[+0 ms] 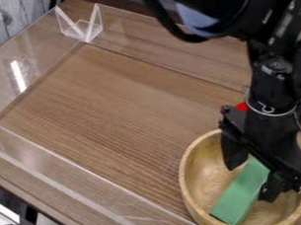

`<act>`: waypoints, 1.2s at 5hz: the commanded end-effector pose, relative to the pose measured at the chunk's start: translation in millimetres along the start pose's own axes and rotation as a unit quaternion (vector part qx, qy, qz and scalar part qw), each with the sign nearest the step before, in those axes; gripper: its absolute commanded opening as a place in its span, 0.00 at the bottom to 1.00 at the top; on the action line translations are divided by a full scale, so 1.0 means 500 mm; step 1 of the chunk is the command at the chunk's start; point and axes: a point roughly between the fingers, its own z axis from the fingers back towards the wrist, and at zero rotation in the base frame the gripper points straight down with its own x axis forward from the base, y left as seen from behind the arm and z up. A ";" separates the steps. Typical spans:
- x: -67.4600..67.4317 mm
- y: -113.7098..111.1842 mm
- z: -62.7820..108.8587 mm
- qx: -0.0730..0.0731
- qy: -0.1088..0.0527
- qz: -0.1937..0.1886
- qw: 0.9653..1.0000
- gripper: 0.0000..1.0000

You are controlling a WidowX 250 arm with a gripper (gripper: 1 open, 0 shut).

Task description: Remove the green block from the brown bowl and put it on the table

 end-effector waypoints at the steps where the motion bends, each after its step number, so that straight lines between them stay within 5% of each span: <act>1: 0.010 -0.001 0.025 0.001 -0.026 0.003 1.000 1.00; 5: 0.004 0.002 -0.055 -0.004 -0.007 -0.002 1.000 1.00; 6: 0.005 0.004 -0.063 -0.005 -0.003 0.000 1.000 0.00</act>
